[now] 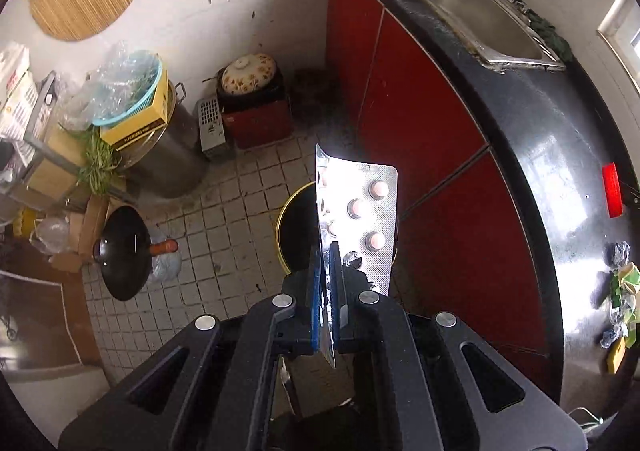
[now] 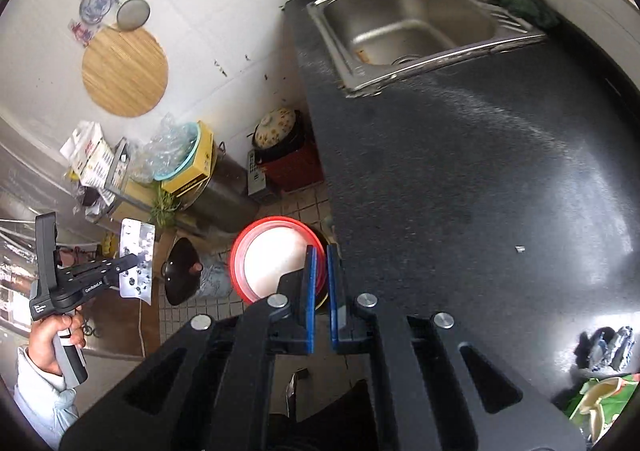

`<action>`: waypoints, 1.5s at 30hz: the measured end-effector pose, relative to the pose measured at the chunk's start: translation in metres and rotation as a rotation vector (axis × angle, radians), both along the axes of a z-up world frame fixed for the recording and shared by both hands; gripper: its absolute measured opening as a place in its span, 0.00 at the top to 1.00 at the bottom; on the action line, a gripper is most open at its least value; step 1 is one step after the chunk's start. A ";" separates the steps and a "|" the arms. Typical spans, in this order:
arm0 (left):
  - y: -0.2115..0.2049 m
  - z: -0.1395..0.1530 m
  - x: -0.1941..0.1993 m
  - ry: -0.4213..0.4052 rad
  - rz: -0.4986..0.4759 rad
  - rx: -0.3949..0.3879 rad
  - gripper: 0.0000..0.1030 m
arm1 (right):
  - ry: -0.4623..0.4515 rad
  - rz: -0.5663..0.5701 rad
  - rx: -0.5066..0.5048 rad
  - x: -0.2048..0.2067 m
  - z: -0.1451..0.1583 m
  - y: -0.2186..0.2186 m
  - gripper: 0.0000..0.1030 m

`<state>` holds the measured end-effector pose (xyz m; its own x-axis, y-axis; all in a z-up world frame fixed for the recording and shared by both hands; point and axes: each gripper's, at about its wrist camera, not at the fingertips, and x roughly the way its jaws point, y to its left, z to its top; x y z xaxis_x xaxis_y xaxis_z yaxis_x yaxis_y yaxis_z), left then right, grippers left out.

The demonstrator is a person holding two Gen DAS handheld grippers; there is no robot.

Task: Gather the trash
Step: 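Carry the blister pack to the floor bin and open the left gripper, then grasp the crumpled blue-white paper with the left gripper while the right gripper grasps the yellow sponge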

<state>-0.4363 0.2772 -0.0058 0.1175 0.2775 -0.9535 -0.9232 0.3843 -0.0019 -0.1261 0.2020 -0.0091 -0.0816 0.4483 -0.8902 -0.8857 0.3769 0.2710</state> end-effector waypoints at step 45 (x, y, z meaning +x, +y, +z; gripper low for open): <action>-0.066 0.005 0.249 -0.148 -0.592 0.030 0.06 | -0.432 -0.786 -0.090 0.209 0.044 -0.378 0.07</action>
<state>-0.1869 0.2111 -0.0012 0.3909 0.1512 -0.9079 -0.5437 0.8338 -0.0953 0.0831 -0.1757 0.0352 0.5692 0.1608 -0.8063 -0.3809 0.9207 -0.0853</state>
